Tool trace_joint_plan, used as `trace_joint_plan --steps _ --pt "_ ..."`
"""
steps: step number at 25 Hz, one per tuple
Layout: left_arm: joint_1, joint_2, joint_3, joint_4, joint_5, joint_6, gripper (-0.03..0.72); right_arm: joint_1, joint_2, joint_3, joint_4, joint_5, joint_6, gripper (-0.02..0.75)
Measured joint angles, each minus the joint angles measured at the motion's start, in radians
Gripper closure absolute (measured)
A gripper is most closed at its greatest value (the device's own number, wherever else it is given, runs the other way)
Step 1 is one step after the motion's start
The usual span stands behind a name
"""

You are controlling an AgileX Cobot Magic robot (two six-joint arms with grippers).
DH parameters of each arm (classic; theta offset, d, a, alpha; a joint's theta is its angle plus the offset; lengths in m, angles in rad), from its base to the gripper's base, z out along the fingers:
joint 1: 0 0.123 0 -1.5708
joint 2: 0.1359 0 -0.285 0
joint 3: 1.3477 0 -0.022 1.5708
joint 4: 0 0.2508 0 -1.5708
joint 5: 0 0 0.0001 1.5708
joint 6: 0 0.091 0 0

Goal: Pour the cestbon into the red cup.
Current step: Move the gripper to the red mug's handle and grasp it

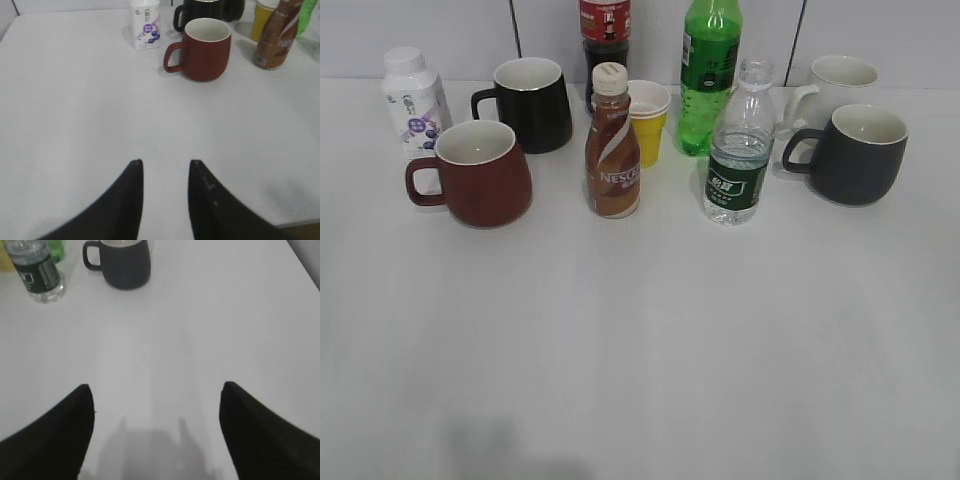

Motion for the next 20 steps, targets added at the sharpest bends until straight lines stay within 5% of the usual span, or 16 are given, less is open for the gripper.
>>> trace_joint_plan --steps 11,20 --pt "0.0 0.062 -0.009 -0.087 -0.11 0.0 0.452 0.0 0.186 -0.009 0.137 -0.264 -0.032 0.152" --pt "0.0 0.276 0.087 -0.09 -0.575 0.0 0.447 0.15 0.463 -0.007 0.11 -0.657 -0.096 0.152"
